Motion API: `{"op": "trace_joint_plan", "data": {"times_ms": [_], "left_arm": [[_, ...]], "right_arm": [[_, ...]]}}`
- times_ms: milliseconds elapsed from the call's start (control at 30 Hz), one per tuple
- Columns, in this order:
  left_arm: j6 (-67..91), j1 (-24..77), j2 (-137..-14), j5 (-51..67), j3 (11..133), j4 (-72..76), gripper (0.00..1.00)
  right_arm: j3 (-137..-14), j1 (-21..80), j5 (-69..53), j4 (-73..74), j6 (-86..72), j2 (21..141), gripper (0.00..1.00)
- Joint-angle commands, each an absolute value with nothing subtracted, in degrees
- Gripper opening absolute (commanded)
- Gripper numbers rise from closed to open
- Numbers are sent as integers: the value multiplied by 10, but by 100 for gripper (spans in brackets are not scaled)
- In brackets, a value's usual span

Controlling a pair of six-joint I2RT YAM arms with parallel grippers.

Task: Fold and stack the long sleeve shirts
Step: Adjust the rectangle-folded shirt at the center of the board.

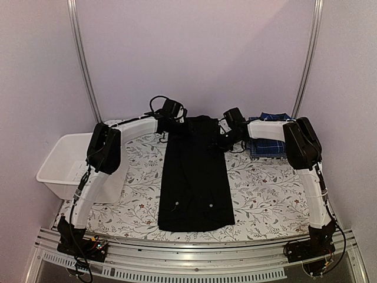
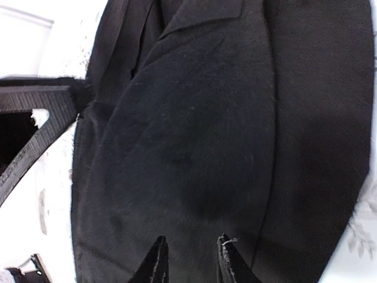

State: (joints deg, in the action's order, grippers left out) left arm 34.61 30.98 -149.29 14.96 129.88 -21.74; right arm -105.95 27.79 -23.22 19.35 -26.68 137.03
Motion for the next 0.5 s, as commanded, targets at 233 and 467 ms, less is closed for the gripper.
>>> {"op": "trace_joint_plan", "data": {"times_ms": [233, 467], "left_arm": [[307, 369, -1060, 93, 867, -146, 52], [332, 403, -831, 76, 639, -114, 59]], "right_arm": [[-862, 295, -142, 179, -262, 1092, 49], [-698, 375, -18, 142, -314, 911, 65]]}}
